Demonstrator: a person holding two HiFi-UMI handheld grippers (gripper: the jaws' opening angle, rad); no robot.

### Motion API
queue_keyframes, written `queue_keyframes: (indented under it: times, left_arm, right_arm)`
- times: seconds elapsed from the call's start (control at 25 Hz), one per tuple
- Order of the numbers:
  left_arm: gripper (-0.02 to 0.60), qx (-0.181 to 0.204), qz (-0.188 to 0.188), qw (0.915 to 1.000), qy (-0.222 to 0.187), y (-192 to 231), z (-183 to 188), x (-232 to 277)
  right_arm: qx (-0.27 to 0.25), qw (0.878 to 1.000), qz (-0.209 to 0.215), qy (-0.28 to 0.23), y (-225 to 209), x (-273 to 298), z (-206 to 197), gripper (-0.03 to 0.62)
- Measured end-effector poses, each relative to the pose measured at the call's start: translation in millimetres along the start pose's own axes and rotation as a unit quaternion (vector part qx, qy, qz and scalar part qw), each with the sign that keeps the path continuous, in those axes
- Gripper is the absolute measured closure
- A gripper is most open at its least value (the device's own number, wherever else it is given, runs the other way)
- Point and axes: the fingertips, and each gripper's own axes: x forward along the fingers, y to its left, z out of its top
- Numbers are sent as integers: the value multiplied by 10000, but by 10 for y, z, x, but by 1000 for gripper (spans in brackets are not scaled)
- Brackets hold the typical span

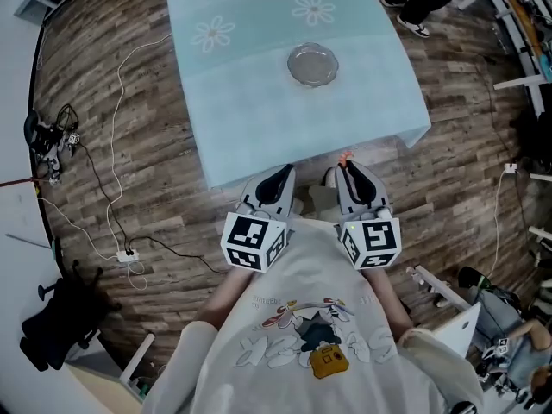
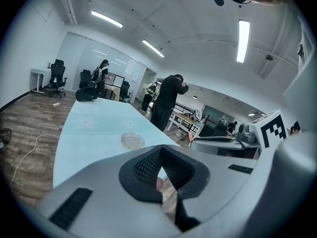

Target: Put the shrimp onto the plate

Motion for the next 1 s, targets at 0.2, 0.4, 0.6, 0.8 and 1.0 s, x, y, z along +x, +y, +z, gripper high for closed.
queue_keyframes:
  times: [0.2, 0.4, 0.6, 0.8, 1.0]
  left_arm:
    - [574, -62, 93, 9999, -7, 27, 40, 145]
    - [574, -116, 327, 9994, -9, 44, 108, 411]
    - [574, -199, 695, 9973, -105, 135, 316, 755]
    - [574, -317, 1022, 9942, -145, 144, 517, 1186]
    - [574, -354, 1314, 9906, -129, 189, 666, 1517]
  right_arm:
    - [-56, 10000, 59, -6, -126, 136, 74, 519]
    - [-68, 9992, 397, -59, -346, 338, 161, 519]
    - [-219, 9974, 687, -4, -674, 677, 329, 519]
    - [-473, 9924, 1134, 16, -1026, 992, 585, 519]
    - [-579, 9865, 1527, 144, -1280, 1287, 692, 519]
